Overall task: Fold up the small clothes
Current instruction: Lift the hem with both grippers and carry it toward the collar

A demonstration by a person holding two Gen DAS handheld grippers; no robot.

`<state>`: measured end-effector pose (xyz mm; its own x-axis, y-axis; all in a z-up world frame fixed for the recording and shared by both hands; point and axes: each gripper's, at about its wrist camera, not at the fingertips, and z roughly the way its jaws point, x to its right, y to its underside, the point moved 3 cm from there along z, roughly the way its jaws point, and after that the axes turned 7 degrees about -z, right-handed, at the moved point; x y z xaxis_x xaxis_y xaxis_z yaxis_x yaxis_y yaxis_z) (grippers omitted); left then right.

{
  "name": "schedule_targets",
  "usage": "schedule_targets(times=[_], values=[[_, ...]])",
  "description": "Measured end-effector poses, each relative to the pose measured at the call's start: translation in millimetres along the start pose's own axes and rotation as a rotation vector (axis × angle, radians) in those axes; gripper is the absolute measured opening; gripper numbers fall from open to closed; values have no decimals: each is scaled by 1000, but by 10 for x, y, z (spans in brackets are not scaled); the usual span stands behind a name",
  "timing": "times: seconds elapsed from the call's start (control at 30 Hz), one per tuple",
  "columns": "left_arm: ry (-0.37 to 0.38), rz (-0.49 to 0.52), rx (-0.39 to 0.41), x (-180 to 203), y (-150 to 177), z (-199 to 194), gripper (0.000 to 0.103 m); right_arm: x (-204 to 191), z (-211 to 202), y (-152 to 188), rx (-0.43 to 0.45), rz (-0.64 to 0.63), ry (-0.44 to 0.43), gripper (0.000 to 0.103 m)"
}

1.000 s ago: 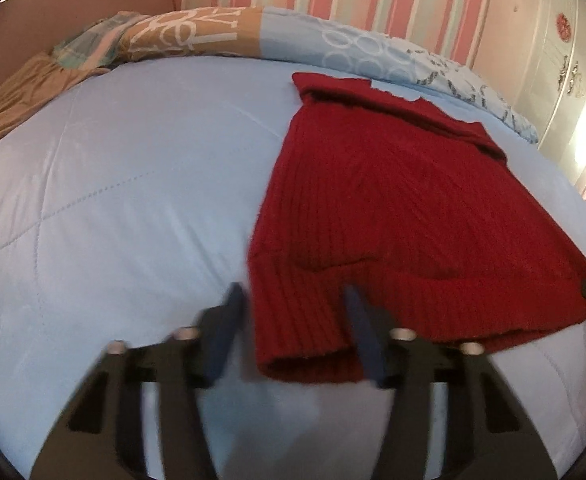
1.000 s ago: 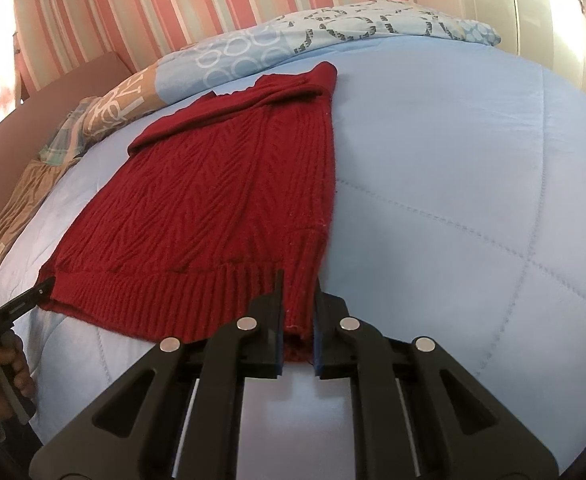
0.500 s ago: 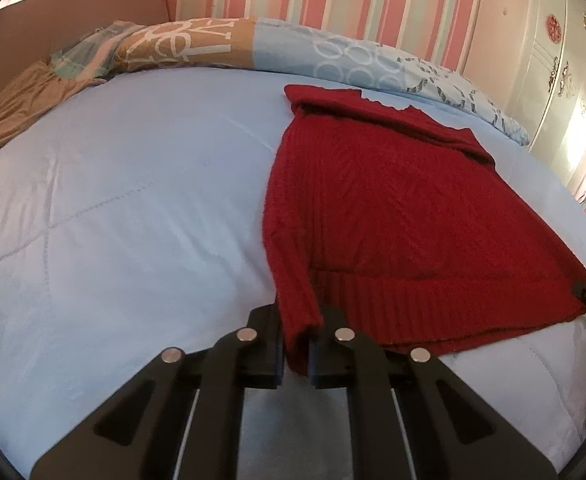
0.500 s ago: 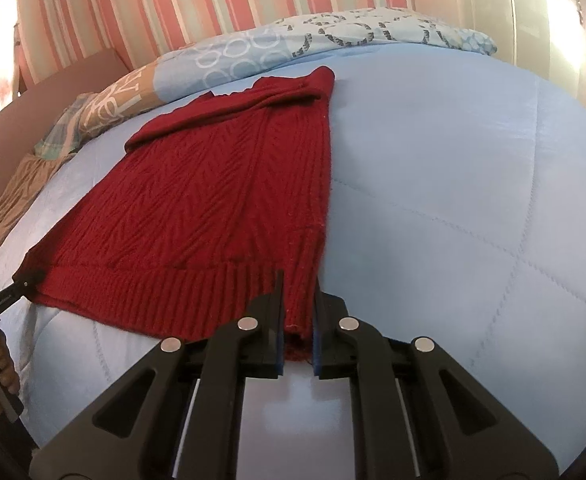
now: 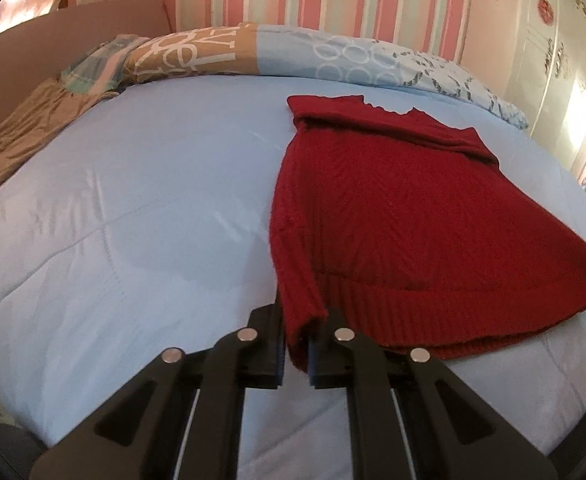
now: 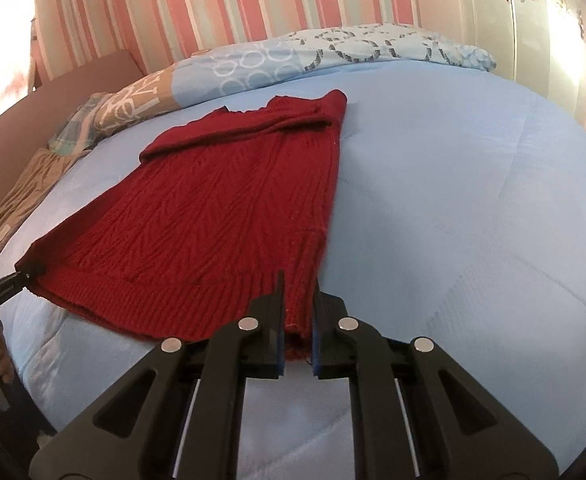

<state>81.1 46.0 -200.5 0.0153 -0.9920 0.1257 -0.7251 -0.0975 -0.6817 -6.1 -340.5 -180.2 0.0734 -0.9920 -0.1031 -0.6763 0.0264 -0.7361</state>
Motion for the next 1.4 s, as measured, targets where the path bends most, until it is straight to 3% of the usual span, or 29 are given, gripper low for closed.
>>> schedule_targets(times=[0.27,0.47,1.0,1.4], values=[[6,-6,-22,-119,324,-423,7,-178,-415,208,13,30,-10,9],[5,-35,-19,-159,369,-670,7,-236,-634,177,27,17,6,9],[32,-26,132,-41,-7,-1163,7,-333,-995,-142,107,-26,18,9],[32,-8,217,-3,-533,-1036,7,-310,-867,-674,178,-44,25,9]])
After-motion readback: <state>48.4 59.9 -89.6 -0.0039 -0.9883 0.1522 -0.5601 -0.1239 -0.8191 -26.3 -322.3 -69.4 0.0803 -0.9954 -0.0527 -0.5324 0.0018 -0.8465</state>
